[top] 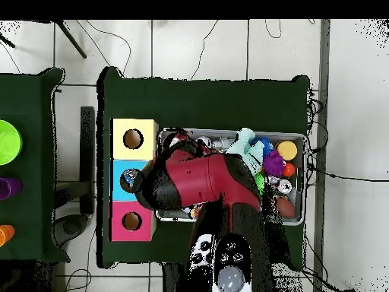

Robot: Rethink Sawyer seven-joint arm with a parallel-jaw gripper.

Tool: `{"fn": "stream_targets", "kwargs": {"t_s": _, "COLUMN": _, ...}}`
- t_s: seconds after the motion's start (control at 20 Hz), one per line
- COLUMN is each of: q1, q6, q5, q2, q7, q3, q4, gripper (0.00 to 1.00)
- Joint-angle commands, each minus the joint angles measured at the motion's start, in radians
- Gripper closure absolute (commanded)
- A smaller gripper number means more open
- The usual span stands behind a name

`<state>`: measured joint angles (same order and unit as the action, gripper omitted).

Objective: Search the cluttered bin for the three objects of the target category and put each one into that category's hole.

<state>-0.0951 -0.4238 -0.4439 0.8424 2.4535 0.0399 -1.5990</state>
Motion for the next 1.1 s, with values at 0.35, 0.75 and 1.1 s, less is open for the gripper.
{"fn": "stream_targets", "kwargs": {"t_s": 0.35, "q1": -0.149, "q6": -0.163, "q5": -0.031, "q2": 0.041, "q7": -0.333, "q3": -0.2, "q4": -0.09, "gripper": 0.0}}
{"fn": "stream_targets", "kwargs": {"t_s": 0.75, "q1": 0.013, "q6": -0.207, "q5": -0.093, "q2": 0.063, "q7": -0.14, "q3": -0.097, "q4": -0.071, "gripper": 0.0}}
{"fn": "stream_targets", "kwargs": {"t_s": 1.1, "q1": -0.056, "q6": -0.136, "q5": -0.077, "q2": 0.042, "q7": -0.186, "q3": -0.14, "q4": -0.104, "gripper": 0.0}}
